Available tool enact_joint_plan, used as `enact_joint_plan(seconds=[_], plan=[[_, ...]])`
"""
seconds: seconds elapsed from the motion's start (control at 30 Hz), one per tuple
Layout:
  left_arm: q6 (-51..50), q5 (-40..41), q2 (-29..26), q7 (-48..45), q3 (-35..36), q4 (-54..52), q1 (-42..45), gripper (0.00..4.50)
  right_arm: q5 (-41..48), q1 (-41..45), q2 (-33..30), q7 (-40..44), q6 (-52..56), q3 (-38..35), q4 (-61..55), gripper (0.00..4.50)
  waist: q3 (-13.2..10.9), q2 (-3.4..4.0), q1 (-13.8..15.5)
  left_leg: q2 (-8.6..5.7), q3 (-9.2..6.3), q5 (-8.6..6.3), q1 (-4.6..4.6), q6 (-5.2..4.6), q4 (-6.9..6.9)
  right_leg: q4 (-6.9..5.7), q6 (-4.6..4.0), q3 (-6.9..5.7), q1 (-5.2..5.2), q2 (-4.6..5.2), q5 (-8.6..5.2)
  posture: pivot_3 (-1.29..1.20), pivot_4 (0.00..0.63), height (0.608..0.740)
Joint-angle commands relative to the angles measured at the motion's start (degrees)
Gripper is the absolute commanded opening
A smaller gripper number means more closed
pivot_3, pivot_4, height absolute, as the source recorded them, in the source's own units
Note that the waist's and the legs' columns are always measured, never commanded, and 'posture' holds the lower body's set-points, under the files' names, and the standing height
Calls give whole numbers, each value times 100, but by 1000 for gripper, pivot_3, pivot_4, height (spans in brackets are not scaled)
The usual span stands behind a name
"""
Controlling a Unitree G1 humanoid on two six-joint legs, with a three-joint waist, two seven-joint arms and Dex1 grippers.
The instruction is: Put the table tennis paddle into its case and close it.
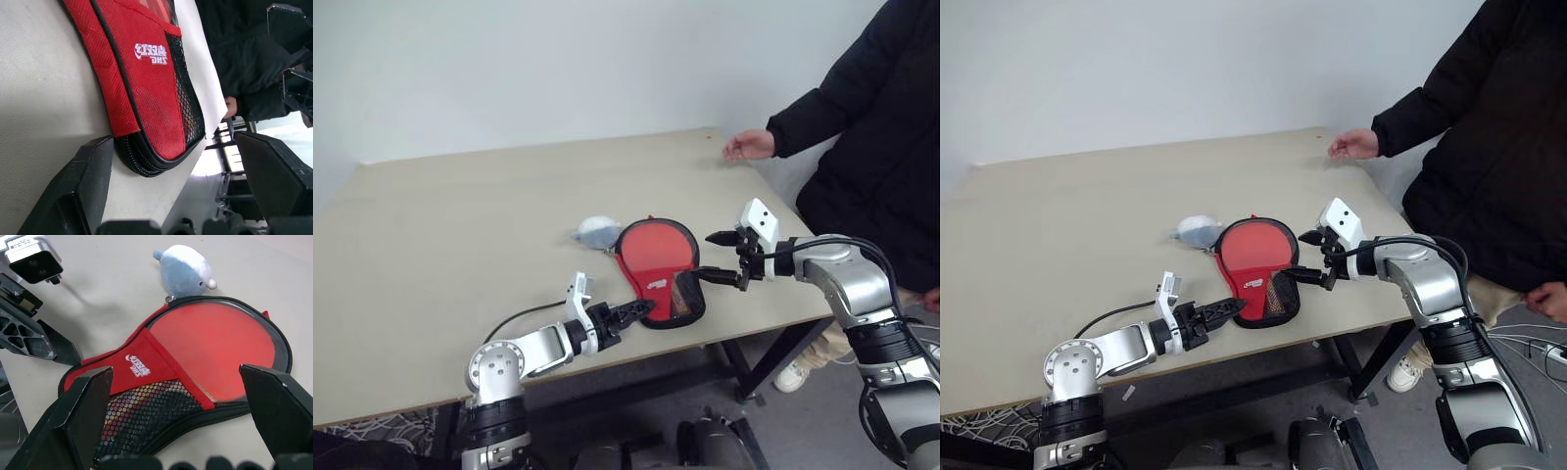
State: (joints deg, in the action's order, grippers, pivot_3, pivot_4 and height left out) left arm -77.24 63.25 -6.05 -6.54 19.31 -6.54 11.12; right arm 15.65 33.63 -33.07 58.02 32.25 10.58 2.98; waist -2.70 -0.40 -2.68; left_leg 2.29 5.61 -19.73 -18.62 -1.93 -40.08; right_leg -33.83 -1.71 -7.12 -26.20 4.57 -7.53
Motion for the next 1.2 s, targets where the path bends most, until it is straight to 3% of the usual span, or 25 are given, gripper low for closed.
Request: enact_joint_plan(seconds=[0.03,1.2], plan=[[-44,155,31,166,103,28,119,4148,60,107,-5,37,18,-54,-249,4500,0,0,0,0,0,0,0,0,0,0,0,1,0,-1,0,0,0,740],[-17,469,559,690,166,772,495,4148,83,27,138,-31,223,13,-510,4500,-1,-3,68,-87,-135,-5,2,-46,-10,8,5,2,74,25,-4,0,0,740]])
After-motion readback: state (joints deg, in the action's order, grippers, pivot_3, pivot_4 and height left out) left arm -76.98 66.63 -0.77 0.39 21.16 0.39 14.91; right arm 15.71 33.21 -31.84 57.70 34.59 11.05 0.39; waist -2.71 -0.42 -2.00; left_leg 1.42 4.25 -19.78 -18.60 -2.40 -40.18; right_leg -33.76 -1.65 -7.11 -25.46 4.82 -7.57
